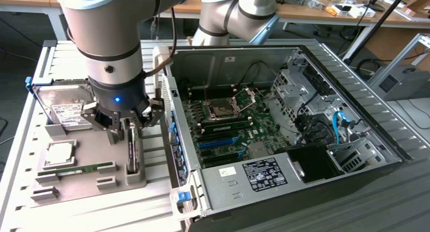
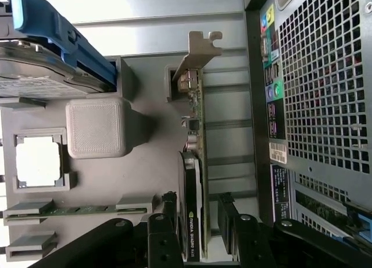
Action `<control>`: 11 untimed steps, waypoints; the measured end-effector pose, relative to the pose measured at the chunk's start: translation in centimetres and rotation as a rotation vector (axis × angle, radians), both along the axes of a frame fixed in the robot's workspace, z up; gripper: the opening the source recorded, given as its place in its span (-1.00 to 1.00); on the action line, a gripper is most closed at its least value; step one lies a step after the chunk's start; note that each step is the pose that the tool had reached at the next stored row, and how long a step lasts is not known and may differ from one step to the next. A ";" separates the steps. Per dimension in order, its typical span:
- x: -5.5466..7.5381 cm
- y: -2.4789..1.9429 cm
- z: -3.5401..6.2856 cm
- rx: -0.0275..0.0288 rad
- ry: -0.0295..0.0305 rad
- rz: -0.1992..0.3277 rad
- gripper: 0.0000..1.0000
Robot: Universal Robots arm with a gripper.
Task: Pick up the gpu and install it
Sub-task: 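Pick up the gpu and move the gpu toward the slot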
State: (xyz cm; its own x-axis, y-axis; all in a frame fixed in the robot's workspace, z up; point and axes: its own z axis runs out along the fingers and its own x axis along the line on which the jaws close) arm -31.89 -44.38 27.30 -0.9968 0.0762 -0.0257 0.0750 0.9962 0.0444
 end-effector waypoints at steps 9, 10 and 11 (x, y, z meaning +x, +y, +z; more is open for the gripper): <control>0.2 0.00 -0.85 0.0001 0.0000 0.000 -0.15; 0.2 0.00 -0.93 0.0000 0.0000 0.000 -0.15; 0.2 0.00 -1.00 0.0000 0.0000 0.000 -0.15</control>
State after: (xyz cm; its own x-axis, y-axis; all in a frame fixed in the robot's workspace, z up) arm -31.72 -44.38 26.30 -0.9968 0.0762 -0.0257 0.0750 0.9962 0.0444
